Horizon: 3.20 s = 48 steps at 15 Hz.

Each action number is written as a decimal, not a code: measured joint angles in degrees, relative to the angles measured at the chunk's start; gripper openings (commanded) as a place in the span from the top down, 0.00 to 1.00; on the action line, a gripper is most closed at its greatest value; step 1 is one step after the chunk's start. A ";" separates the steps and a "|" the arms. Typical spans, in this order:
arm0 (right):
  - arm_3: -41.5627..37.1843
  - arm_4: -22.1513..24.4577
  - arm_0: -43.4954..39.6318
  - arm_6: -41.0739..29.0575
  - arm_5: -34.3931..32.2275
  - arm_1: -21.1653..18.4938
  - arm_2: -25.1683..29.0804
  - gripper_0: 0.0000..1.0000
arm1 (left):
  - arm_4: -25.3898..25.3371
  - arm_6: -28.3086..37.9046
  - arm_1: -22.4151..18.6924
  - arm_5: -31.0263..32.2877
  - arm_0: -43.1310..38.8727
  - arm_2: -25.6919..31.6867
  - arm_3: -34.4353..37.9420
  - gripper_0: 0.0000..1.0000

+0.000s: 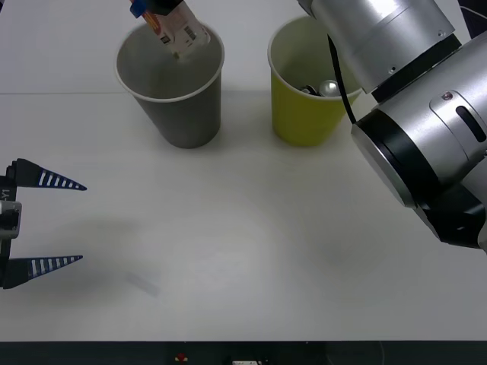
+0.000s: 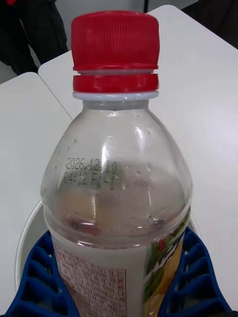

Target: Put the can into the green bin and the plastic bottle into the gray bin

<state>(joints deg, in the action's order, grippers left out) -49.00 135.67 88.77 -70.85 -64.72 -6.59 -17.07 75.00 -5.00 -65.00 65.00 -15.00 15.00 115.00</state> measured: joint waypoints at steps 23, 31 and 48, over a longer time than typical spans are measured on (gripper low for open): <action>-14.20 -0.72 -5.41 0.51 -6.99 -3.06 4.03 0.00 | 0.00 0.00 0.00 0.00 0.00 0.00 0.00 0.00; -49.57 -0.53 -26.26 1.43 -19.16 -4.80 13.71 0.00 | 0.00 0.00 0.00 0.00 0.00 0.00 0.00 0.00; -83.90 -18.16 -67.09 15.34 -19.40 -15.77 23.68 0.00 | 0.00 0.00 0.00 0.00 0.00 0.00 0.00 0.00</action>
<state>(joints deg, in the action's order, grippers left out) -132.91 117.51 21.68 -55.50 -84.12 -22.36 6.62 75.00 -5.00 -65.00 65.00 -15.00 15.00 115.00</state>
